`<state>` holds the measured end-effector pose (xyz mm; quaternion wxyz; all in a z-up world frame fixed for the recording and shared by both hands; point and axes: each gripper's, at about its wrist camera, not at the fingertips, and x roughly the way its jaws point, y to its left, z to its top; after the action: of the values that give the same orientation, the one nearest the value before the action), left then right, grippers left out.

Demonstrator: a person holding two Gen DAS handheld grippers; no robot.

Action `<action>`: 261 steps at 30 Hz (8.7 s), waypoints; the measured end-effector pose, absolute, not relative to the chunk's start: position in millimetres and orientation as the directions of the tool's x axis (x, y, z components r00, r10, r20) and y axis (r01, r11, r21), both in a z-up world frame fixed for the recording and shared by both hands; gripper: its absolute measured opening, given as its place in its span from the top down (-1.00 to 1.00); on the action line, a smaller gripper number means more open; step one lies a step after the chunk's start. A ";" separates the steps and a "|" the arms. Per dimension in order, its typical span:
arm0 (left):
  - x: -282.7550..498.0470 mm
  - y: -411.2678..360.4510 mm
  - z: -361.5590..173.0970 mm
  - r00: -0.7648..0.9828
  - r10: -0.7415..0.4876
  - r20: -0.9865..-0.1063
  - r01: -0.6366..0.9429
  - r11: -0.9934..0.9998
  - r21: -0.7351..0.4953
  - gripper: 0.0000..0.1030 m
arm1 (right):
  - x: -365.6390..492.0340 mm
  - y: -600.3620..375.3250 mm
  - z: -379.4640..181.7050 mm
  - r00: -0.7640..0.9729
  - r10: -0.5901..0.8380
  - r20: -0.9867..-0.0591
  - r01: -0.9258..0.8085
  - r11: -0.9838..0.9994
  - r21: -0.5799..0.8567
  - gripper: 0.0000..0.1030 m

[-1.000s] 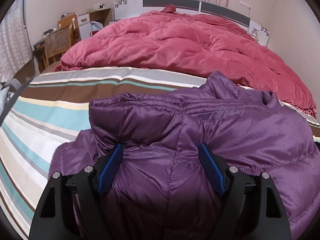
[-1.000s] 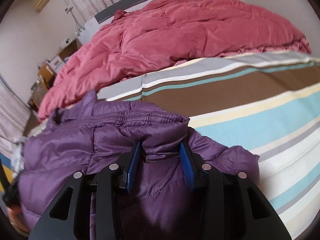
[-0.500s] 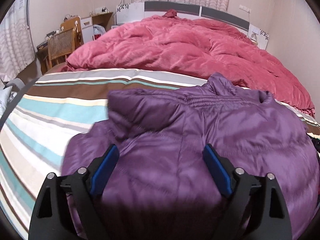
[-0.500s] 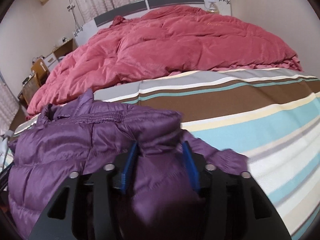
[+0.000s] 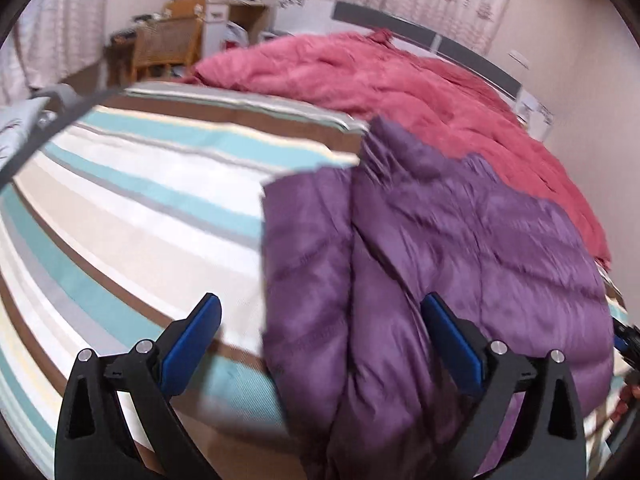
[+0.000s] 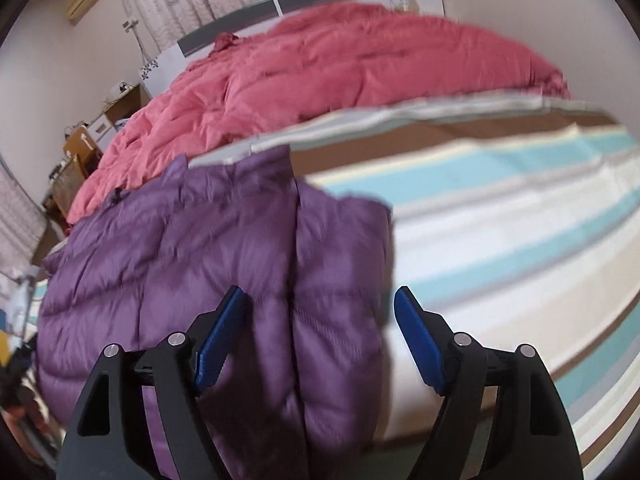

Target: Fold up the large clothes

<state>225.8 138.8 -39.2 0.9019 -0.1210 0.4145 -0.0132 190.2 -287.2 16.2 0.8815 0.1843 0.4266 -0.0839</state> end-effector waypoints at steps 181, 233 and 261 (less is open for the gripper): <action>86.8 131.7 -68.7 0.666 -0.375 -0.645 -0.134 0.791 -0.597 -0.07 | 71.1 -70.9 28.1 0.632 0.203 -0.748 -0.131 0.979 0.156 0.58; 68.0 95.5 10.4 0.852 -0.326 -0.410 0.135 0.893 -0.430 0.66 | 101.8 -80.6 22.2 0.681 0.244 -0.691 -0.066 0.960 0.274 0.61; 44.5 -14.3 84.7 0.895 -0.262 -0.360 0.248 0.965 -0.088 0.61 | 7.8 -223.3 45.3 0.747 -0.018 -0.665 0.241 0.939 0.246 0.61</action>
<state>44.5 -14.3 84.7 0.9732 -0.0199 0.1878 -0.1310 7.8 -223.3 45.3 0.9207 0.1599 0.3490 -0.0702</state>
